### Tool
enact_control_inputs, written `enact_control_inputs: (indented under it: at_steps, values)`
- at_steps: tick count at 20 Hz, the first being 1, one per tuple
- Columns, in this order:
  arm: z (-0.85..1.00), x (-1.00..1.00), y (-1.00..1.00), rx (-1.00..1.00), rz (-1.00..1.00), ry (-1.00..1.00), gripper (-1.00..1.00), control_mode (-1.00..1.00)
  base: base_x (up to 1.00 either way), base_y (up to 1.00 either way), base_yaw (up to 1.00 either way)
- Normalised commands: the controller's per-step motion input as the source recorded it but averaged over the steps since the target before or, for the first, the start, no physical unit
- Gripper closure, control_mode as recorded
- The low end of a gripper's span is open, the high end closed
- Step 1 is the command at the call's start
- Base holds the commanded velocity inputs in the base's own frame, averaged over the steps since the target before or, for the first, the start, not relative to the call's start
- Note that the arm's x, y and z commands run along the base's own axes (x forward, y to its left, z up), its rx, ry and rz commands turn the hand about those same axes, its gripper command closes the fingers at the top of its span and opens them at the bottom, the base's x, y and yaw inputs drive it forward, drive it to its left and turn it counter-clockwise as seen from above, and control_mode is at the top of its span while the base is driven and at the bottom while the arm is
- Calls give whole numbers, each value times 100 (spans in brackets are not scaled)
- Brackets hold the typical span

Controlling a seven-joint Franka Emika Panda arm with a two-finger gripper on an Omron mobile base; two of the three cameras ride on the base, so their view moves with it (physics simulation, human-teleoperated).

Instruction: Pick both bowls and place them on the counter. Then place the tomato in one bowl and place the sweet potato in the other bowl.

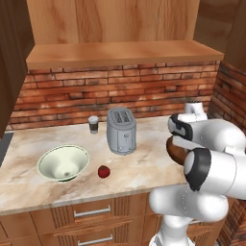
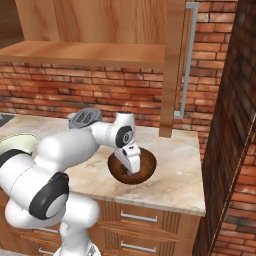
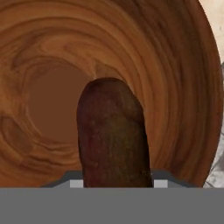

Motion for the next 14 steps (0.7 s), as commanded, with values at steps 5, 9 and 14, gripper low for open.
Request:
enact_control_inputs:
  at_steps: [5, 9, 14]
  values:
    - [-14, 9, 3, 0, 0, 0, 100, -100, 0, 0, 0]
    - [-15, 5, 0, 0, 0, 0, -100, -100, 0, 0, 0]
    - [-1, 0, 0, 0, 0, -2, -100, -100, 0, 0, 0]
